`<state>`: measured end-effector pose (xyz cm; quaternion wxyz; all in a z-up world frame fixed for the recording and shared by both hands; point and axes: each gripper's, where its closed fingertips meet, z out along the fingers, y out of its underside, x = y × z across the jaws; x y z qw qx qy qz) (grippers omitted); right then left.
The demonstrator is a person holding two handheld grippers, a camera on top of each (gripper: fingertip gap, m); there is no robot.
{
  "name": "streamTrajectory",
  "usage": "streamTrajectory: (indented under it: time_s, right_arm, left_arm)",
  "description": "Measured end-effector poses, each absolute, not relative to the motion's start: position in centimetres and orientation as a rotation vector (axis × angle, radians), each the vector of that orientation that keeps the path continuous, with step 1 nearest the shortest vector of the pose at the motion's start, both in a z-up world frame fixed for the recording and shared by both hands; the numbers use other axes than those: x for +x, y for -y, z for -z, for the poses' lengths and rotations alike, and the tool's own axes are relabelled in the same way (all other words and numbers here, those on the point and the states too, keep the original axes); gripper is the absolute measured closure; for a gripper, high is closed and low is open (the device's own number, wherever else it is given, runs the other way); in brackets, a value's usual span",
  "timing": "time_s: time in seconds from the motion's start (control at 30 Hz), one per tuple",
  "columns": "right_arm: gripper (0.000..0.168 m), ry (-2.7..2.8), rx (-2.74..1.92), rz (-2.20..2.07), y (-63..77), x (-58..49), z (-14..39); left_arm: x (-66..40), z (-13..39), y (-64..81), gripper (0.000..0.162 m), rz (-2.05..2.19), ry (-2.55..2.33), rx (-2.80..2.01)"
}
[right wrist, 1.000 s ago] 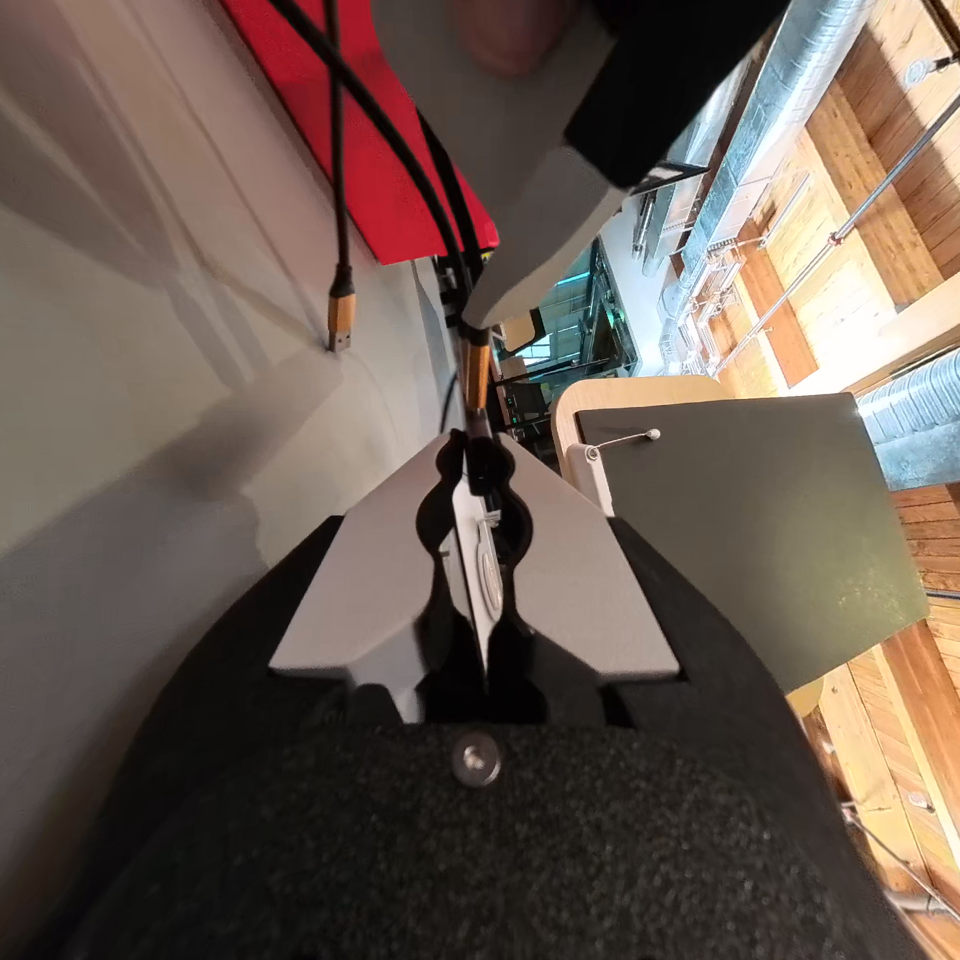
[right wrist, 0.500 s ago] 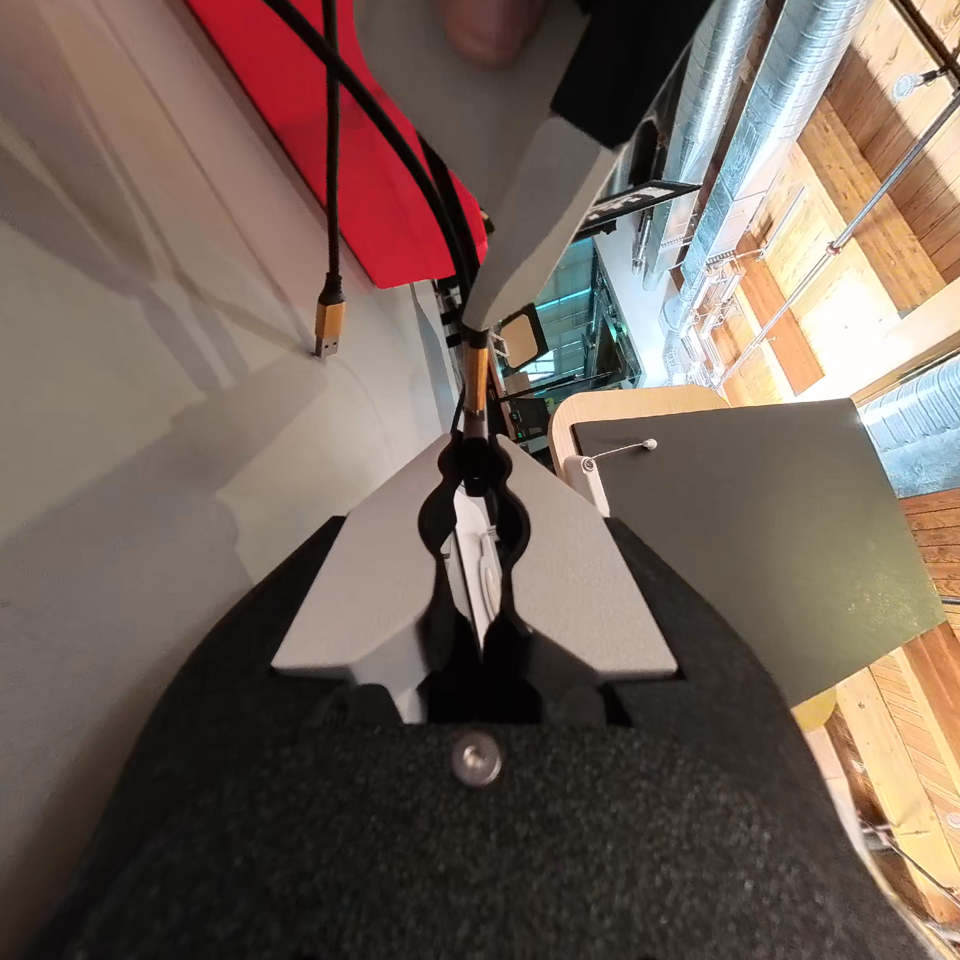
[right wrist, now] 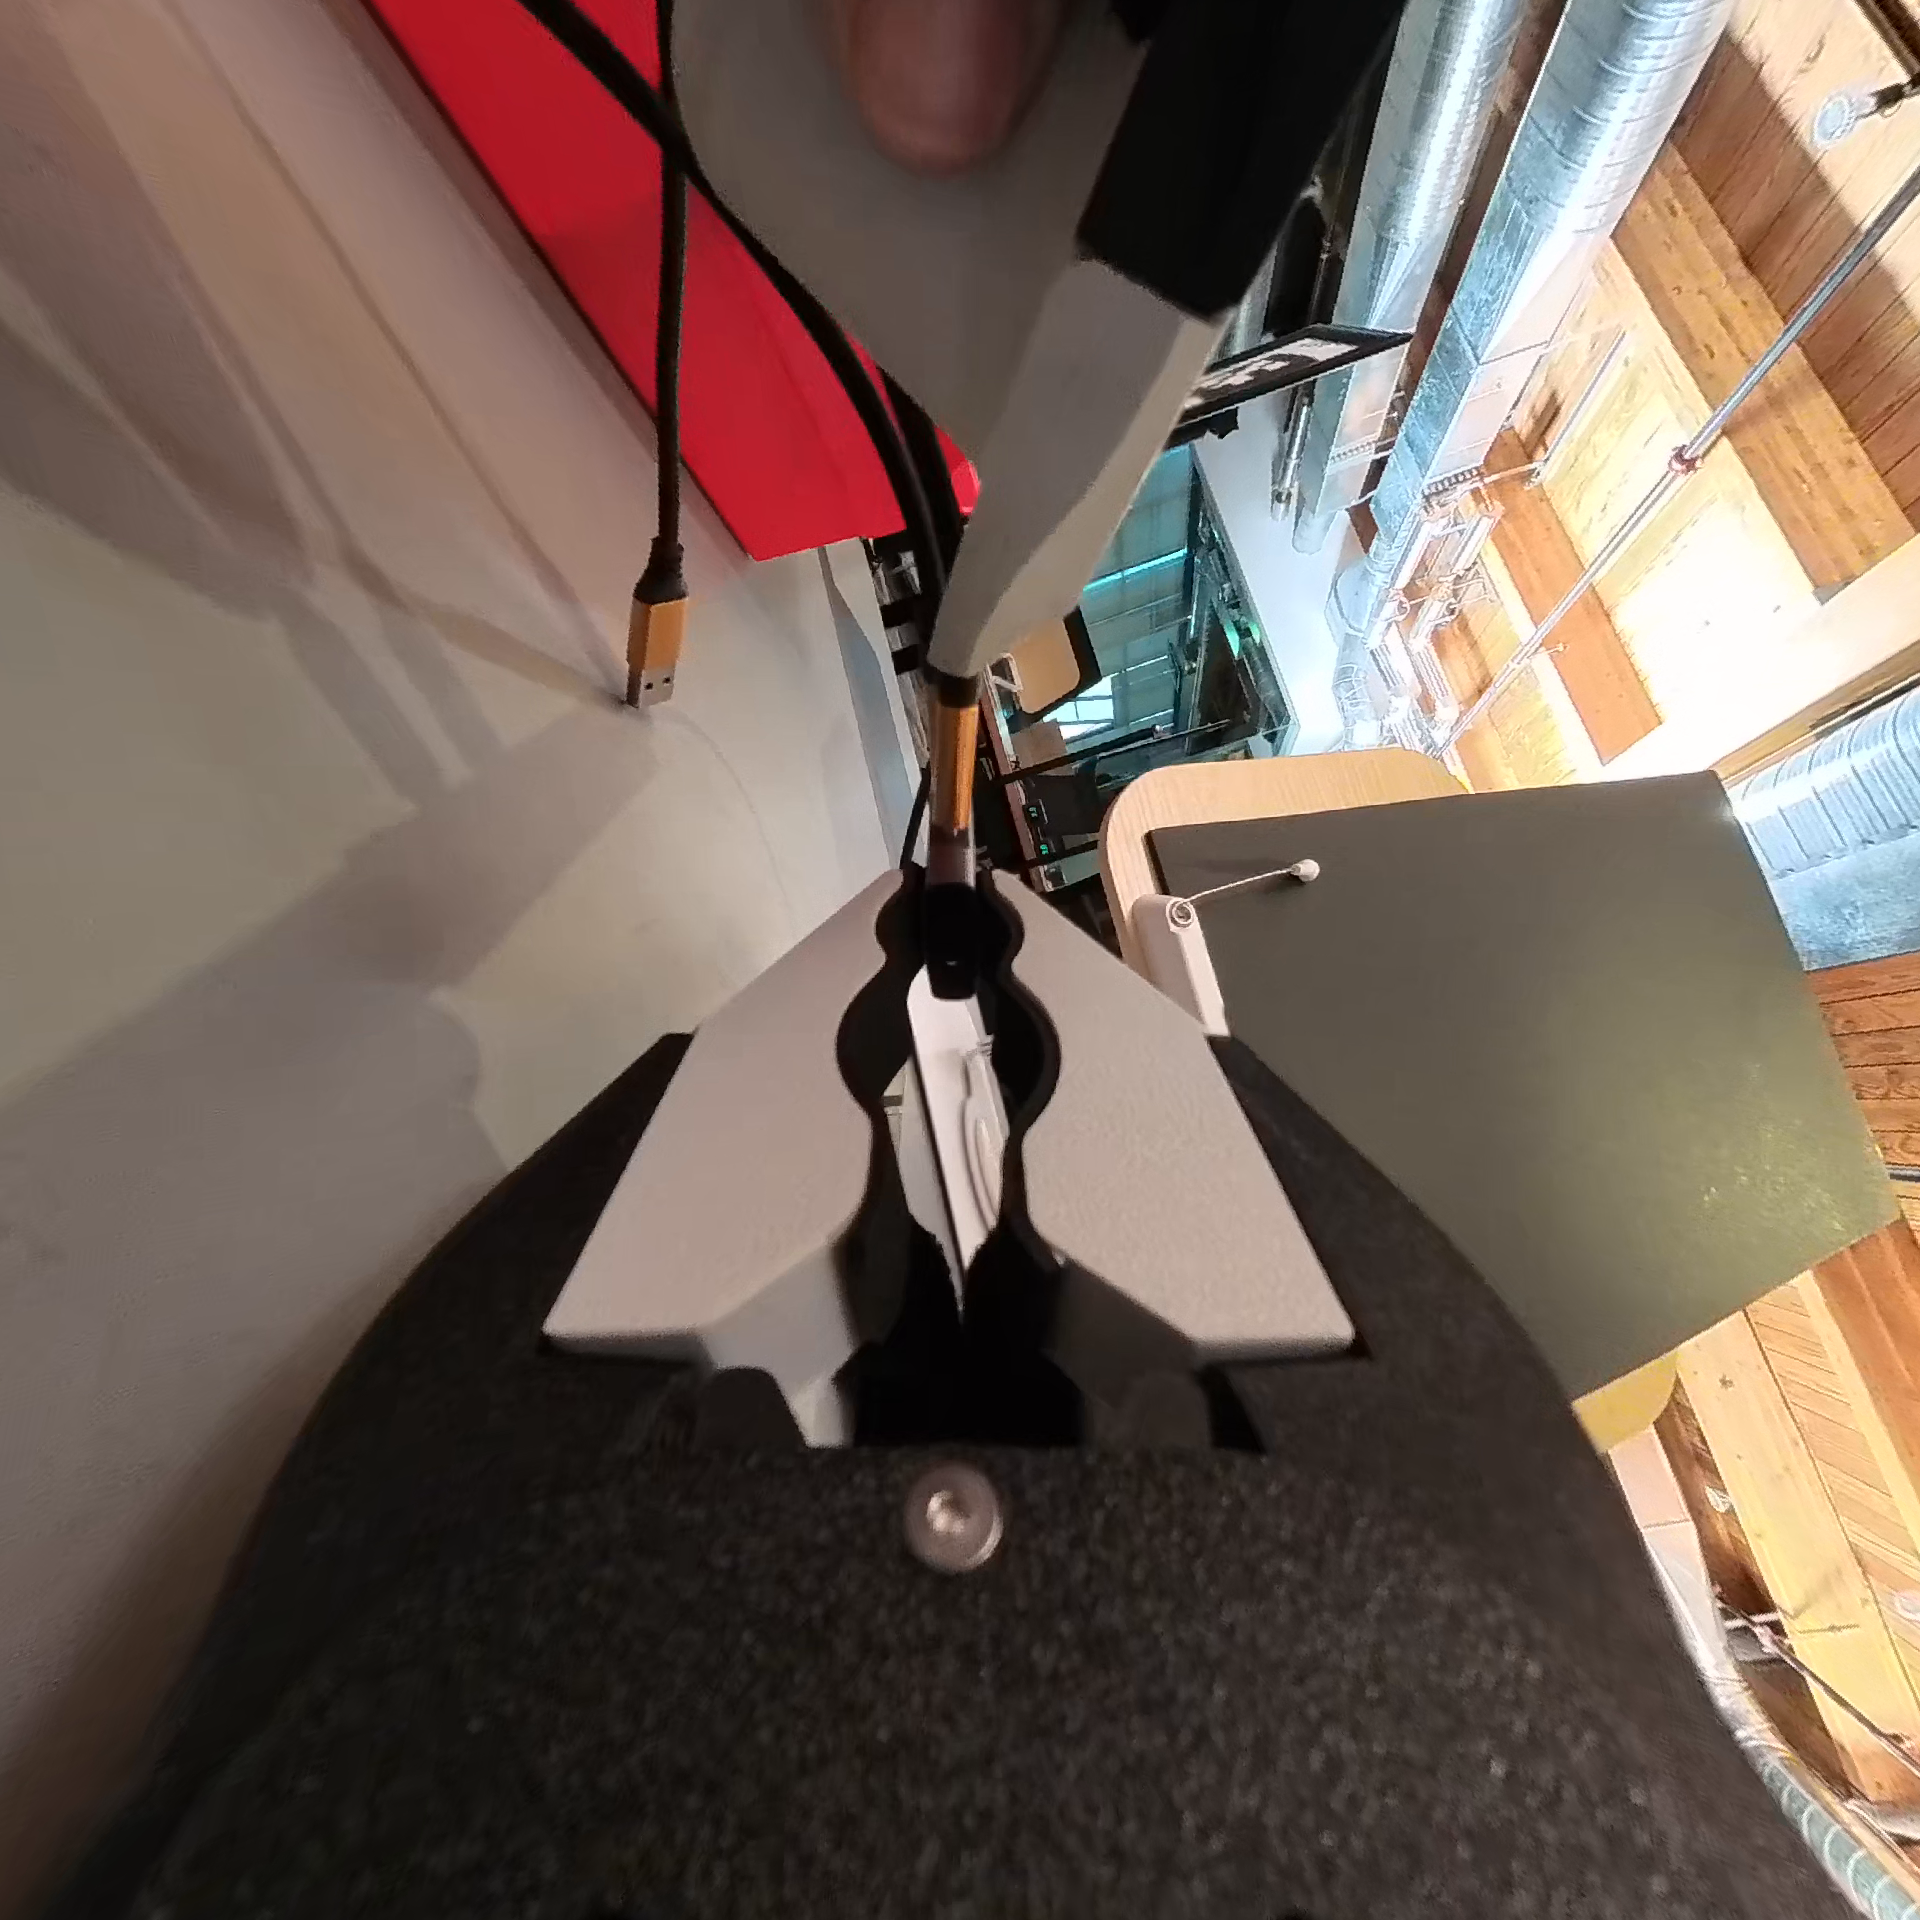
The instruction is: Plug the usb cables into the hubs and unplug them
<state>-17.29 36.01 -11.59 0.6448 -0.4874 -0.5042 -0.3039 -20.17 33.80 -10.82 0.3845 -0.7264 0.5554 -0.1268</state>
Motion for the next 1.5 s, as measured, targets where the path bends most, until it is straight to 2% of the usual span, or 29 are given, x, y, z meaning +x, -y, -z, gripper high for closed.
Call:
streamTrajectory:
  time_s: [0.33,0.67,0.83,1.17,1.37,1.5]
  right_arm:
    - [0.161,1.12,-1.119,0.704,-36.1,-16.9,11.2]
    - [0.161,1.155,-1.072,0.627,-35.5,-17.8,11.5]
    - [0.153,1.171,-1.012,0.583,-34.7,-18.2,11.3]
    - [0.162,1.223,-1.001,0.374,-33.1,-19.7,11.8]
    - [0.162,1.216,-1.003,0.542,-33.8,-19.5,11.5]
    - [0.162,1.177,-1.015,0.565,-34.2,-18.9,10.9]
  left_arm:
    - [-19.8,12.0,-33.6,0.156,0.329,-1.417,-1.849]
    - [-20.3,10.2,-33.7,0.156,0.438,-1.436,-1.789]
    - [-21.0,10.3,-32.6,0.156,0.567,-1.535,-1.758]
    - [-22.5,10.4,-31.4,0.156,0.654,-1.657,-1.73]
    - [-21.9,10.4,-30.7,0.156,0.737,-1.628,-1.723]
    - [-21.1,10.2,-30.8,0.156,0.63,-1.615,-1.681]
